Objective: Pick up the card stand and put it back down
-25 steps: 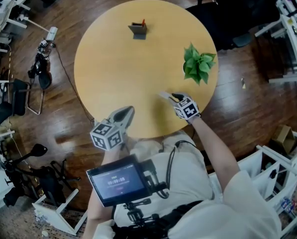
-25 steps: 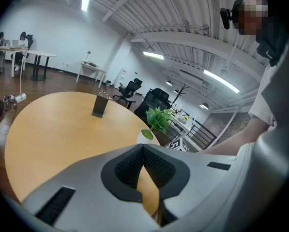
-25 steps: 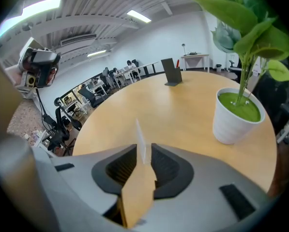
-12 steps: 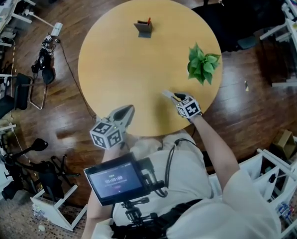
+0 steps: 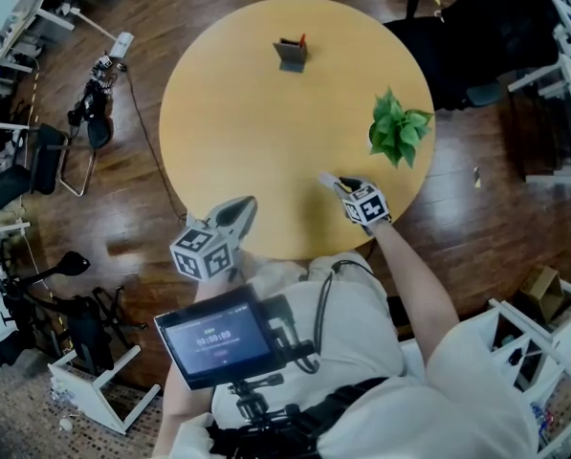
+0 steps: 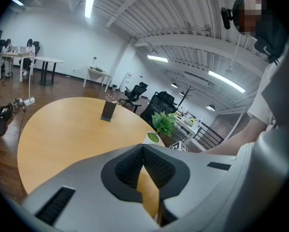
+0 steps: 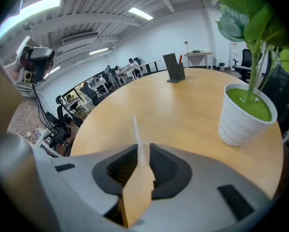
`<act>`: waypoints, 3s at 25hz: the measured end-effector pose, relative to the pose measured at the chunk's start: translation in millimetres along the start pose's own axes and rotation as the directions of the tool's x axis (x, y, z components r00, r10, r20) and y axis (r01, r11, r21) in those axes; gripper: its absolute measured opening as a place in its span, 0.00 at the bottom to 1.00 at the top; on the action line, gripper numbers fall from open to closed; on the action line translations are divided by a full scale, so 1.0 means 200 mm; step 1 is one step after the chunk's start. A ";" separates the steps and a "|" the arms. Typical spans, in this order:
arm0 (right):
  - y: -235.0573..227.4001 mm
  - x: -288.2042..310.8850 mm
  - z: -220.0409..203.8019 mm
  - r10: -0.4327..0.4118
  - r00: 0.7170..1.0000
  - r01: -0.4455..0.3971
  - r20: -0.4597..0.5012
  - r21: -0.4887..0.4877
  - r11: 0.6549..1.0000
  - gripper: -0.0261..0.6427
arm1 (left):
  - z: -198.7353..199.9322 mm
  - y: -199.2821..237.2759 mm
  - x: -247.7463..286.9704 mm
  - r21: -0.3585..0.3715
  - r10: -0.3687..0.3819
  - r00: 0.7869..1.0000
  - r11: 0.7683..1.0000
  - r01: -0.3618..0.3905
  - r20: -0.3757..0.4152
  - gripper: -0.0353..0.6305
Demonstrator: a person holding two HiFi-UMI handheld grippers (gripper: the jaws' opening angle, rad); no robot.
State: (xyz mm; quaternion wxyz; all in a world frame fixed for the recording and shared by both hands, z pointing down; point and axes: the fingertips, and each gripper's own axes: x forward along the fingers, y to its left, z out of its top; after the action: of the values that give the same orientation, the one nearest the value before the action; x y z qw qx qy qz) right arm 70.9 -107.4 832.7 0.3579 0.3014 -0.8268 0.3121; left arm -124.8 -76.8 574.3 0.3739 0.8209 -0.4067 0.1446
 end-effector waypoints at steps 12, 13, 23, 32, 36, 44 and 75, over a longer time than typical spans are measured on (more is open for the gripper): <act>0.04 -0.02 0.05 0.004 0.999 -0.003 0.043 -0.008 1.000 0.09 | -0.04 0.02 -0.05 -0.002 0.012 1.000 1.000 -0.012 -0.002 0.05; 0.04 -0.03 0.06 0.002 0.999 -0.001 0.048 -0.006 1.000 0.09 | -0.04 0.02 -0.05 -0.002 0.011 1.000 1.000 -0.011 -0.003 0.05; 0.01 -0.20 0.18 -0.025 0.991 0.022 0.129 0.021 1.000 0.09 | -0.06 -0.02 -0.03 0.014 -0.018 1.000 1.000 0.018 -0.012 0.05; 0.06 -0.50 0.39 -0.022 0.971 0.023 0.237 -0.004 1.000 0.09 | -0.03 -0.09 0.02 0.045 -0.065 0.998 0.997 0.065 -0.009 0.05; 0.09 -0.62 0.48 -0.009 0.959 0.014 0.282 -0.017 1.000 0.09 | 0.00 -0.14 0.06 0.062 -0.087 0.996 0.994 0.087 -0.004 0.05; 0.15 -0.86 0.65 0.033 0.936 -0.013 0.350 -0.058 0.998 0.09 | 0.06 -0.24 0.13 0.106 -0.122 0.992 0.987 0.123 -0.010 0.05; 0.33 -1.49 1.04 0.095 0.891 -0.051 0.444 -0.110 0.993 0.09 | 0.28 -0.54 0.10 0.136 -0.182 0.980 0.976 0.170 0.080 0.05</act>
State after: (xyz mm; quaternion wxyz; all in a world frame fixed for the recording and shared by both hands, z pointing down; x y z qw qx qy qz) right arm 107.1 -136.4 467.1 0.1596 0.3165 -0.9117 0.2078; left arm -33.1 -86.7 494.0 0.3124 0.8819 -0.3390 0.0987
